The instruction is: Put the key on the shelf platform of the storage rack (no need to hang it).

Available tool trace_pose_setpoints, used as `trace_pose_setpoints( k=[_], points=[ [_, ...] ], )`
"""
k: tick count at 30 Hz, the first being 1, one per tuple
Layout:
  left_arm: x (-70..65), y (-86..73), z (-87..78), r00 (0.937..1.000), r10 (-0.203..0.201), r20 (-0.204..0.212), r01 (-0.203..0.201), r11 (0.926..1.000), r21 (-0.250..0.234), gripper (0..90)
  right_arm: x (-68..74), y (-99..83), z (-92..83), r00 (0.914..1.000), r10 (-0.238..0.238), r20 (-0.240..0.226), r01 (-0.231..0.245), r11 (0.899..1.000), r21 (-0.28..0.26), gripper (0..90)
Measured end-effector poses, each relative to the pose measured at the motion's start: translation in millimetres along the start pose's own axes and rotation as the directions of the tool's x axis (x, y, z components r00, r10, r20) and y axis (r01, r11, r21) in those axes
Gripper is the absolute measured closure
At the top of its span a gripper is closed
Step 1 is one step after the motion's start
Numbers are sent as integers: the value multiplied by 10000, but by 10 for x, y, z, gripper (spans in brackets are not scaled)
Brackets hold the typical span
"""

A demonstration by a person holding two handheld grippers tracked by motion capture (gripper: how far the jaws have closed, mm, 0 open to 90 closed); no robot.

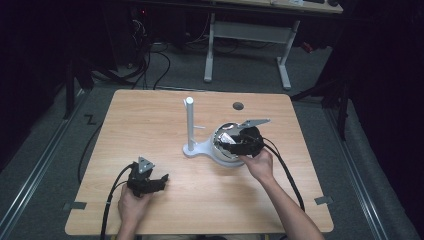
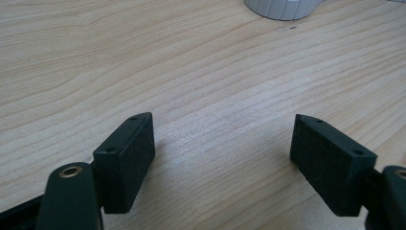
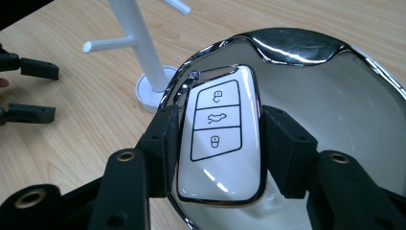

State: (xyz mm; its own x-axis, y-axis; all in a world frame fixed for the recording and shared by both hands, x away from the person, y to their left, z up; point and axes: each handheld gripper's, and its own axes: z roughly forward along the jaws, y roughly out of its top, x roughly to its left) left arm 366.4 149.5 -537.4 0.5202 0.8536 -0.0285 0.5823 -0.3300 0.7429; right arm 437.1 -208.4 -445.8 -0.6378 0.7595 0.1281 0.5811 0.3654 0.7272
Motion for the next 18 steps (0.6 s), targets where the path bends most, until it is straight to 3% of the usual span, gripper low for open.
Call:
trace_pose_setpoints(
  k=[9,14,18],
  points=[
    [-1,0,0,10000,6,-5,-6,10000,3,239,-67,-24,143,9991,325,258,-331,9992,233,503],
    [-1,0,0,10000,9,-8,-9,10000,3,239,-86,-37,179,9975,173,691,-199,9991,373,496],
    [-1,0,0,10000,11,-10,-11,10000,5,239,-91,-47,166,9974,179,697,-203,9992,339,445]
  ],
)
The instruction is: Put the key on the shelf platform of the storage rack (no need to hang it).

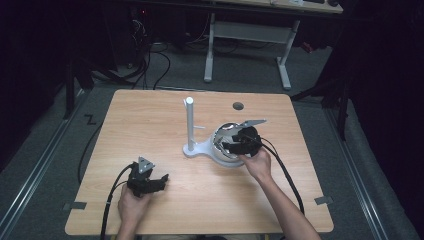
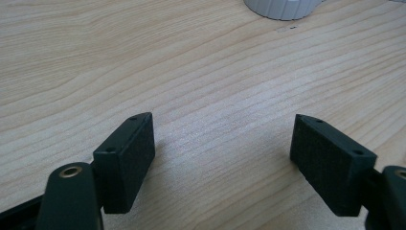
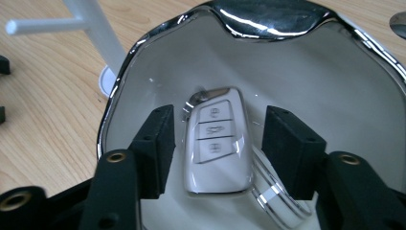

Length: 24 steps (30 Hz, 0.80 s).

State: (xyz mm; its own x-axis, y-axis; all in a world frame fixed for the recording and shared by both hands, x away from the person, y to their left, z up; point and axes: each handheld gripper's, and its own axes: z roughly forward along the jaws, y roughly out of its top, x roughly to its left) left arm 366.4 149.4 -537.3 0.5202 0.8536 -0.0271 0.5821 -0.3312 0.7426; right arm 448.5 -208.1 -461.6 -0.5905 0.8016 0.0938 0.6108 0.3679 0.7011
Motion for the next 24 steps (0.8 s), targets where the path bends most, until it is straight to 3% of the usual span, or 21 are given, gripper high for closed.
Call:
trace_pose_setpoints(
  k=[12,21,24],
  points=[
    [0,0,0,10000,-3,1,3,10000,0,241,-50,36,-268,9998,110,-136,-117,9982,-583,424],
    [-1,0,0,10000,0,-2,0,10000,0,241,-131,25,-496,9997,236,78,-228,9955,-918,430],
    [0,0,0,10000,-4,0,4,10000,-4,241,-185,-10,-555,9987,485,131,-470,9940,-991,432]
  ],
)
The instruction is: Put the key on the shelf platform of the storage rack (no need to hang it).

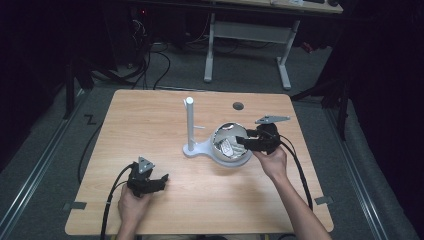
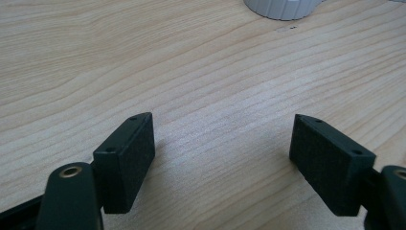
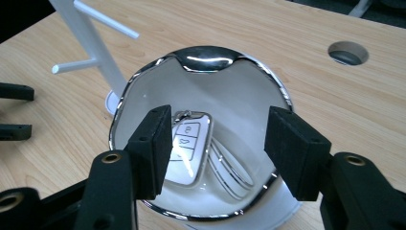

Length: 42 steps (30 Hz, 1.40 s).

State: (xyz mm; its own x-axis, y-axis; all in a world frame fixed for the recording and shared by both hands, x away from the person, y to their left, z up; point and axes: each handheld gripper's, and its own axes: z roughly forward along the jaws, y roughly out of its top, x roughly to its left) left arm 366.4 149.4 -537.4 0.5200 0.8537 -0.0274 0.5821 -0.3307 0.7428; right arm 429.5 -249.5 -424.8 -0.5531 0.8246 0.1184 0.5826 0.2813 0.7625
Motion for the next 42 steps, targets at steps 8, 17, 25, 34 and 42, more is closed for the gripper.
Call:
trace_pose_setpoints(
  k=[8,17,25,34,42],
  points=[
    [-1,0,0,10000,9,-9,-9,10000,4,242,-138,-86,-225,9989,267,374,-251,9988,-431,437],
    [-1,0,0,10000,5,-5,-5,10000,2,242,-220,-132,-450,9954,781,556,-701,9885,-1337,469],
    [-3,0,1,10000,2,-15,-2,10000,-3,242,-297,-264,-594,9920,966,817,-842,9860,-1442,472],
    [-3,0,1,10000,4,-18,-4,10000,-2,242,-377,-428,-804,9867,1220,1077,-1018,9791,-1763,473],
    [-3,0,1,10000,7,-21,-7,10000,-1,243,-365,-547,-937,9846,1431,1003,-1212,9728,-1975,476]
  ],
)
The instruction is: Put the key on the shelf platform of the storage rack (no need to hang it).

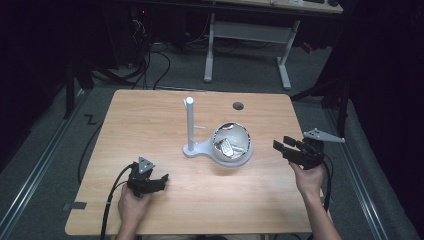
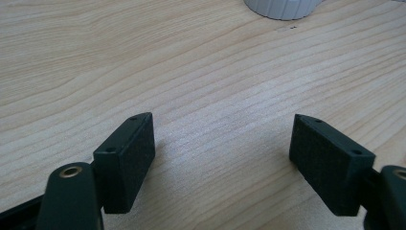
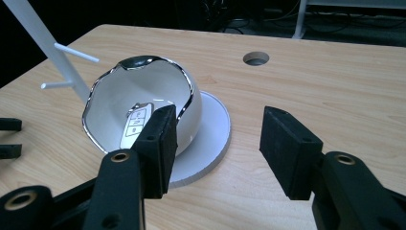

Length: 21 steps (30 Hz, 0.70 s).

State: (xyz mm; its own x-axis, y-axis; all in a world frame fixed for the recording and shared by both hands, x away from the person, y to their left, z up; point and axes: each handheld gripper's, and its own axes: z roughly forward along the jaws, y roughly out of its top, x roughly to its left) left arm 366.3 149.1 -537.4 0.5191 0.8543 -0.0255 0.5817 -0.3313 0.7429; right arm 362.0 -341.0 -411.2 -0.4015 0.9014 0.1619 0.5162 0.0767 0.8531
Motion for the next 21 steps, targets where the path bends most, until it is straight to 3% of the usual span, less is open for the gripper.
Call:
trace_pose_setpoints(
  k=[10,21],
  points=[
    [-2,1,-1,10000,49,-14,-49,10000,34,242,53,-156,-145,10000,1,15,0,9998,-178,477],
    [-4,1,0,10000,61,-37,-61,10000,29,241,146,-346,-179,10000,26,-43,-27,9998,-221,483]
  ],
)
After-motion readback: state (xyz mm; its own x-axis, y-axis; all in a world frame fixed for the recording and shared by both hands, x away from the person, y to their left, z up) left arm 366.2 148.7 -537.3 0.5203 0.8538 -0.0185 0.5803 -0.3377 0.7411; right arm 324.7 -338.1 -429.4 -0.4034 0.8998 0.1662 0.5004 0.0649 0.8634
